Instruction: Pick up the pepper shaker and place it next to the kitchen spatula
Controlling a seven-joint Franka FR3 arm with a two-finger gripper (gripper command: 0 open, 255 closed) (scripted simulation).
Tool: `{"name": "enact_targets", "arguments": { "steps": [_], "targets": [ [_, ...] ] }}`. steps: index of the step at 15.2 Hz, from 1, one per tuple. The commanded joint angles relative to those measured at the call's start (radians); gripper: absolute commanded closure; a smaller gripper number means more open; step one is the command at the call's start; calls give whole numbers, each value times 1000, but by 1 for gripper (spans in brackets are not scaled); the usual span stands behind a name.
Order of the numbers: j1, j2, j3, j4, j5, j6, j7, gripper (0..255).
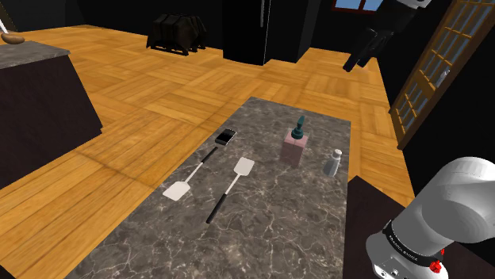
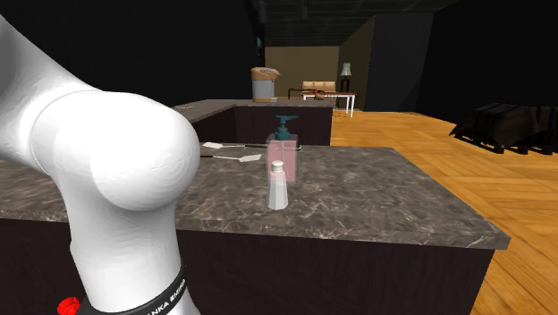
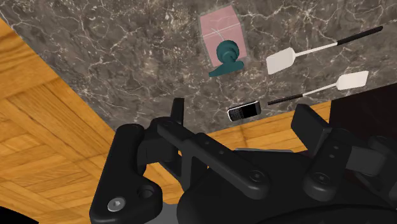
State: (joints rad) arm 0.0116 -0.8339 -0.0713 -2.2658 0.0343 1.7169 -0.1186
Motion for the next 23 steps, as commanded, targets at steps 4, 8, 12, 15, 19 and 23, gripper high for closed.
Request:
{"name": "enact_targets", "arguments": {
  "steps": [4,8,12,15,19,23],
  "targets": [
    [-3,5,7,-82,-13,37,-2,0],
    [-8,19,16,-188,-32,89,-4,0],
    [-14,41,23,-288,-52,145,-5,0],
    [-18,65,27,-359,-68,190,-5,0],
    [-27,108,33,-450,-92,256,-3,0],
    [-38,162,37,-528,-118,326,2,0]
  ]
}}
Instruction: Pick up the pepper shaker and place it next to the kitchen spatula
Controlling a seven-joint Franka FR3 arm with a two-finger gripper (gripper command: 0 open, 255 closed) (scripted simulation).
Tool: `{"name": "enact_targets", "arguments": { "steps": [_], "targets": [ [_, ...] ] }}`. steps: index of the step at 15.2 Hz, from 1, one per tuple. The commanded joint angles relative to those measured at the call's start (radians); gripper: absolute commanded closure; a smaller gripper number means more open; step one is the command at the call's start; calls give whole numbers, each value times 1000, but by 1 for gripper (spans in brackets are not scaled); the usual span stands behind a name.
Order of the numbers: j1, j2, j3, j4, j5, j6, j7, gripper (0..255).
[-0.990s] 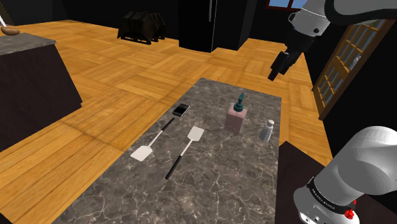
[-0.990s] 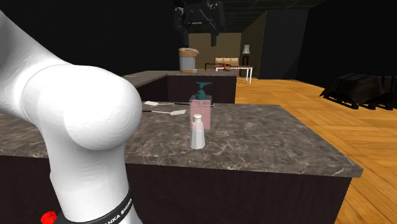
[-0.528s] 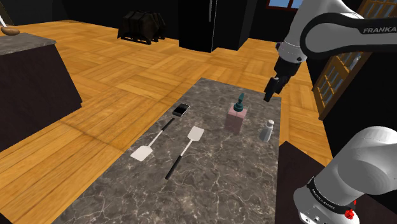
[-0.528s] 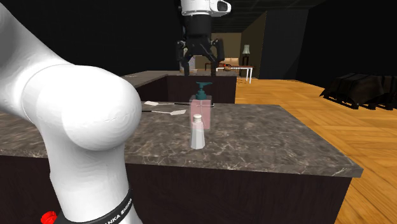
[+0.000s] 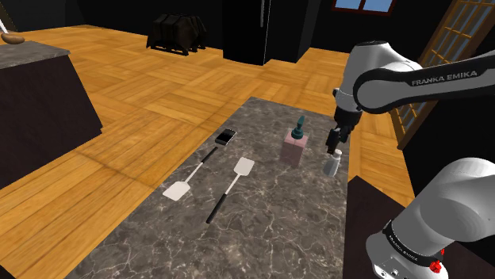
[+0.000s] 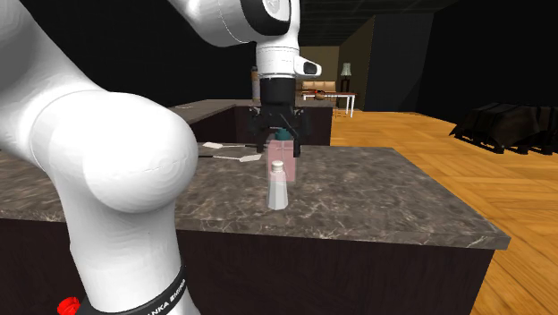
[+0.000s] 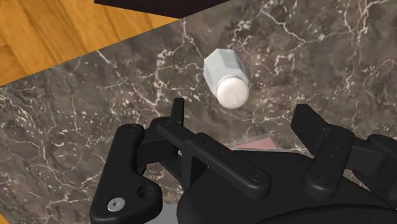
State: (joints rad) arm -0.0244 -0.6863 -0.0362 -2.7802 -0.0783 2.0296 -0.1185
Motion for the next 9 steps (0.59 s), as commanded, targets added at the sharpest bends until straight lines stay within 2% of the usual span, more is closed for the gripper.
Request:
{"name": "enact_targets", "arguments": {
  "steps": [1,9],
  "targets": [
    [-3,21,1,-24,-7,30,2,0],
    [-9,71,-5,-87,-16,143,4,0]
  ]
}}
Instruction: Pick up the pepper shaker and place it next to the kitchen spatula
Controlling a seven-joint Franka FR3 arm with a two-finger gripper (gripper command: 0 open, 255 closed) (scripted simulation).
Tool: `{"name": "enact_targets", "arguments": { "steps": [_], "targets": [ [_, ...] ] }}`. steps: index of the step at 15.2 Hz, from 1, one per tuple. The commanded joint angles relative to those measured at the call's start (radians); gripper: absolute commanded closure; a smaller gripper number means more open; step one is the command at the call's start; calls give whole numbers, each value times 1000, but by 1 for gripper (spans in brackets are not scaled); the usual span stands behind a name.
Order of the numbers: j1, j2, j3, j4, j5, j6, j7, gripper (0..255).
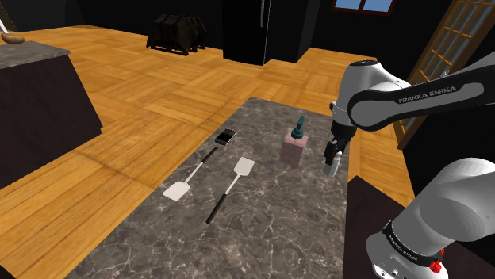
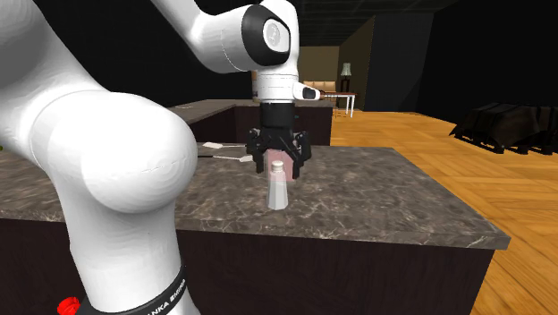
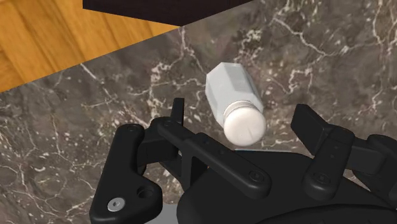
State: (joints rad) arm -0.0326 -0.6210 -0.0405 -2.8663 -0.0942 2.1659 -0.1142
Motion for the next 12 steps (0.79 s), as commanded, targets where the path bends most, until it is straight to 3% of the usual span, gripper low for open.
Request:
{"name": "enact_targets", "arguments": {
  "steps": [1,6,7,12],
  "targets": [
    [0,5,0,-1,-1,7,0,0],
    [0,5,0,-1,-1,7,0,0],
    [0,5,0,-1,-1,7,0,255],
    [0,5,0,-1,0,7,0,255]
  ]
}}
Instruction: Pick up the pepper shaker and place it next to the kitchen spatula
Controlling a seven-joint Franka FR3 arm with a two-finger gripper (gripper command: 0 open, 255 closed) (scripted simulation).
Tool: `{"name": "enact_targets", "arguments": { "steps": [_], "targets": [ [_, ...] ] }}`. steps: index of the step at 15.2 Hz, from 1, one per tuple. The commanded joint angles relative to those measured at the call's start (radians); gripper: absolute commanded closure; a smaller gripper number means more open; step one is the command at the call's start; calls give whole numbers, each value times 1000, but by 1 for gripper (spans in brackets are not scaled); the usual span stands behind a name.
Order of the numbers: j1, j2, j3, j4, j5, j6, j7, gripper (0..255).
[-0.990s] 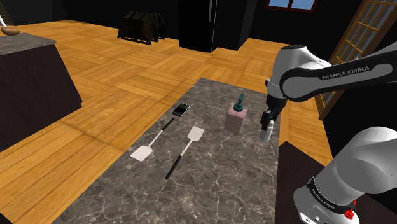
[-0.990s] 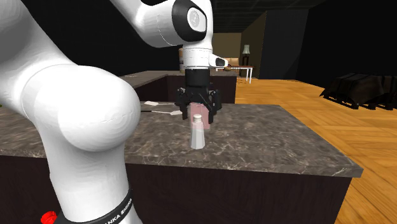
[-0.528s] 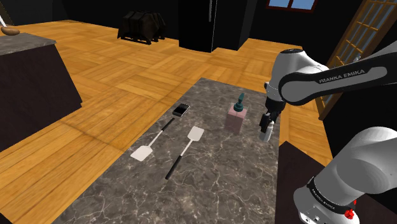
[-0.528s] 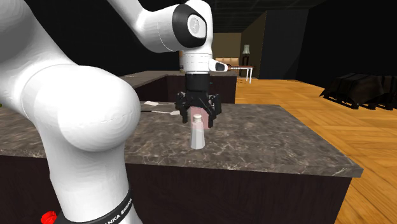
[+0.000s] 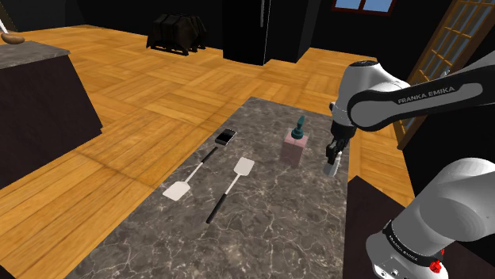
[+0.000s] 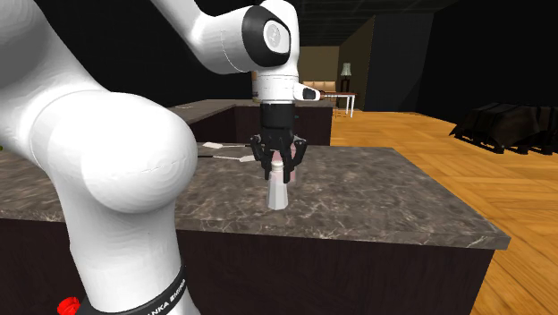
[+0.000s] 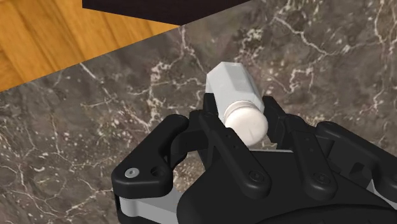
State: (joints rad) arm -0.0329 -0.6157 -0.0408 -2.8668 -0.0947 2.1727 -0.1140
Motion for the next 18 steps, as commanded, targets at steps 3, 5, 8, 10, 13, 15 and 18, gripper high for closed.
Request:
{"name": "enact_targets", "arguments": {
  "steps": [3,5,8,10,13,15,18],
  "targets": [
    [0,0,0,0,0,0,0,255],
    [0,-11,0,7,1,-18,-1,255],
    [2,-39,1,32,4,-72,-4,255],
    [2,-56,2,50,6,-107,-6,255],
    [3,-79,4,79,9,-158,-9,255],
    [4,-91,4,99,10,-191,-10,255],
    [5,-108,6,131,12,-239,-13,255]
  ]
}}
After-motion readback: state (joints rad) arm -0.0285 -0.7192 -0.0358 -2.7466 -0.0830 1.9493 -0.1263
